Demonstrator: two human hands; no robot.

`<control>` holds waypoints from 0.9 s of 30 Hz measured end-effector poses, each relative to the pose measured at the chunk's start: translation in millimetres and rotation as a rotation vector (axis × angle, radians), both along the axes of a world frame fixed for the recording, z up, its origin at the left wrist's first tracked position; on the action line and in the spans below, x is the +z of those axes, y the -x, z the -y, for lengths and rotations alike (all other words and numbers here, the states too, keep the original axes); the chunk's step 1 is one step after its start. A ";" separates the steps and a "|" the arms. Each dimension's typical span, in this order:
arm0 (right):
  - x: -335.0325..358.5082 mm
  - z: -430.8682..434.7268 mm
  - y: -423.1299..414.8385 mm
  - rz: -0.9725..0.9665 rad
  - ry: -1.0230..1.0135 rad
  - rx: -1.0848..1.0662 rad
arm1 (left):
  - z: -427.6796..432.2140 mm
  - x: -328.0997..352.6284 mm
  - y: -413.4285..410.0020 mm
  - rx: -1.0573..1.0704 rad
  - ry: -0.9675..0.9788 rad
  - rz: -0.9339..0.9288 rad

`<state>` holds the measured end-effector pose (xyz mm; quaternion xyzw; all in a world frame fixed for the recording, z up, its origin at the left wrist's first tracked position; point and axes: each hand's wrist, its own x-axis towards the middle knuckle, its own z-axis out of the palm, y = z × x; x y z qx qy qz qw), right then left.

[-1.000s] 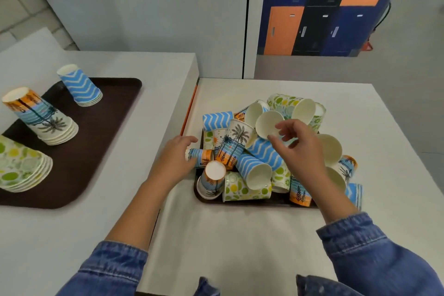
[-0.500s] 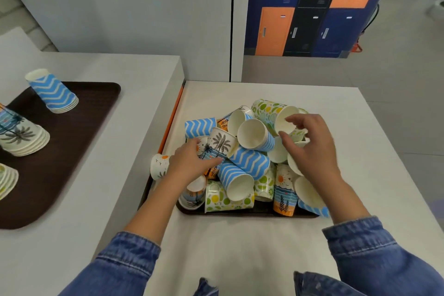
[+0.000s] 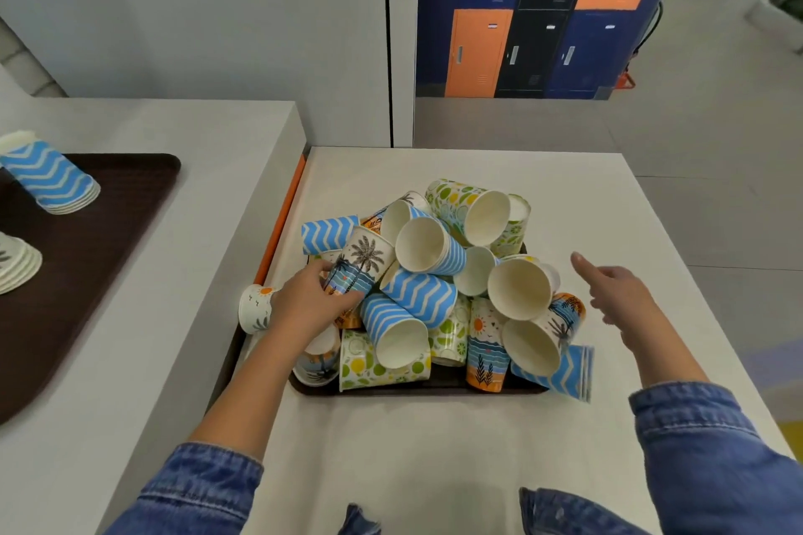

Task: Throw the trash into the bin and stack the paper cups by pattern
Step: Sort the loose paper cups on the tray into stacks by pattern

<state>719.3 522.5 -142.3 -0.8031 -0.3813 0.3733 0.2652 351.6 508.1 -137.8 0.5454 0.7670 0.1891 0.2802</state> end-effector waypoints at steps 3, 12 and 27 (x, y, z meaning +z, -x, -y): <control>-9.0 -8.1 2.6 -0.038 0.040 0.009 | 1.0 4.2 2.0 0.028 -0.057 0.055; -1.2 -23.9 5.0 -0.175 0.102 0.189 | 12.3 23.9 6.8 0.151 -0.262 0.192; -9.3 -14.7 0.4 -0.076 0.110 0.055 | 34.2 42.3 -15.3 0.285 -0.388 0.605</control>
